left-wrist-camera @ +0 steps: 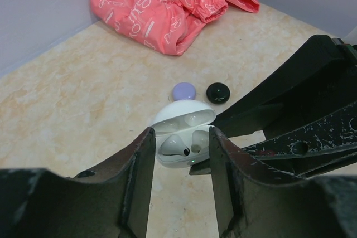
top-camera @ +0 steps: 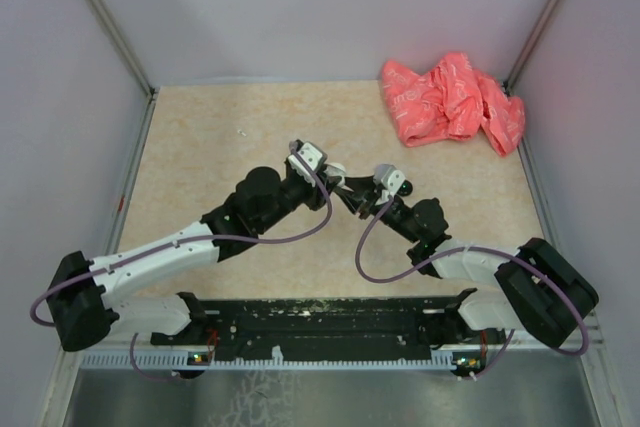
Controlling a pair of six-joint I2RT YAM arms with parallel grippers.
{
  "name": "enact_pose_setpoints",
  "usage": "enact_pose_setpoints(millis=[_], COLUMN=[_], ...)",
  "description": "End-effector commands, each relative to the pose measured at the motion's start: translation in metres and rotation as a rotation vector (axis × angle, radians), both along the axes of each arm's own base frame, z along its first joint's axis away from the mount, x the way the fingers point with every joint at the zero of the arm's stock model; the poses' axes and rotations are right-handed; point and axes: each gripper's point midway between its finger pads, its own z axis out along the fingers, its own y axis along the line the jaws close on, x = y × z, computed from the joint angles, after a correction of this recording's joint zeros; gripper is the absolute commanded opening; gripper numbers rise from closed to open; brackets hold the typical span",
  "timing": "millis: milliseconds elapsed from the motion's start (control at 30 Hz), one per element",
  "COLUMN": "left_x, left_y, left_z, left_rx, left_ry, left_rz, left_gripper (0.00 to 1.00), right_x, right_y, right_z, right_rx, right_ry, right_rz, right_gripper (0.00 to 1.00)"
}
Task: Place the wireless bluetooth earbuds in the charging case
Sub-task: Place the earbud in the charging case, then pick up the earbud from the center of the board.
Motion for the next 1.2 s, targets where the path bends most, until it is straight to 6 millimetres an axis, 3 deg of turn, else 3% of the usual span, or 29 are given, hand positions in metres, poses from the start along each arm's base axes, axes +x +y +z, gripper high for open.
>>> enact_pose_setpoints(millis=[0, 200, 533, 867, 1167], left_x=[-0.003, 0.002, 0.030, 0.099, 0.177], left_y=[0.003, 0.021, 0.054, 0.124, 0.200], left_z=[0.016, 0.033, 0.025, -0.028, -0.097], left_rx=[-0.042, -0.050, -0.001, 0.027, 0.090], left_ry=[0.035, 0.048, 0.119, 0.271, 0.441], left_rz=[0.023, 0.108, 0.244, 0.454, 0.701], left_gripper=[0.50, 0.54, 0.63, 0.68, 0.70], right_x=[-0.004, 0.001, 0.000, -0.003, -0.001], right_y=[-0.004, -0.009, -0.017, -0.022, -0.027], right_z=[0.033, 0.024, 0.011, 0.003, -0.010], right_rx=[0.080, 0.066, 0.063, 0.062, 0.045], right_ry=[-0.088, -0.072, -0.052, -0.049, -0.042], right_rz=[-0.010, -0.051, -0.080, -0.092, -0.118], right_gripper=[0.00, 0.00, 0.00, 0.00, 0.00])
